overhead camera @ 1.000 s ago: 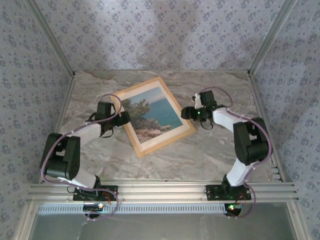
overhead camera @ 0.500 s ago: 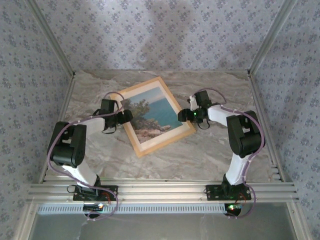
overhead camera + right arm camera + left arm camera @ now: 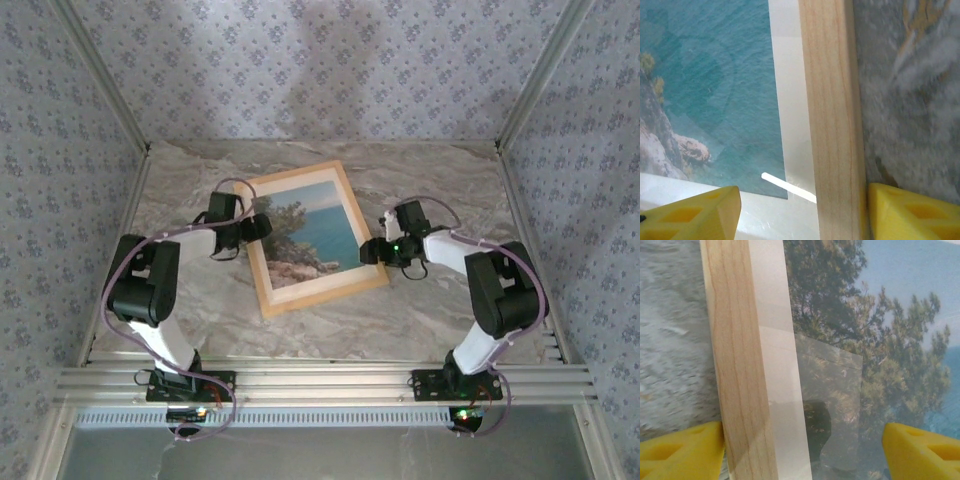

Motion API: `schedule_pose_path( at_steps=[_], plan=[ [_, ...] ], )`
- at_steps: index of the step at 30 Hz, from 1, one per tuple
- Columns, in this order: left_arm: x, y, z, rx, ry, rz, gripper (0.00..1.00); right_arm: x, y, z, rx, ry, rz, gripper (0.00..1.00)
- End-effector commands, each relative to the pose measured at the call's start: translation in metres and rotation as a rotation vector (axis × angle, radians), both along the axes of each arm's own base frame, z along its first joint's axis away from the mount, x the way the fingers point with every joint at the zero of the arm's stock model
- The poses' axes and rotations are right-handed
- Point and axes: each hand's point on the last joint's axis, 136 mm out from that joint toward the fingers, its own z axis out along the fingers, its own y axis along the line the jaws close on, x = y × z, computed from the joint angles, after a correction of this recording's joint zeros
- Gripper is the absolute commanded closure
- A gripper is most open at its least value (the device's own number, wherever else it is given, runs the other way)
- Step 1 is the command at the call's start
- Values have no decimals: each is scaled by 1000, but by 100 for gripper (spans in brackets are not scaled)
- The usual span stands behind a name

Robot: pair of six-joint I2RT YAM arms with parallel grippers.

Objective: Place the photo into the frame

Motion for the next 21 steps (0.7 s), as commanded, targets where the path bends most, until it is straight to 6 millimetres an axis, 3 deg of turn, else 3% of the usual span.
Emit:
schedule_pose_path(
  at_steps=[1,5,13,21],
  plan=[
    [5,-50,21,-94,-45,-146,20,-23,16,8,61,25,29,32],
    [10,-61,19,-90,-41,-167,20,-40,15,2,50,51,30,32],
    [21,-58,15,-22,-37,-189,20,-63,14,2,26,79,49,32],
    [29,-30,35,97,-100,-169,16,-44,-10,28,-111,-36,46,31]
  ],
)
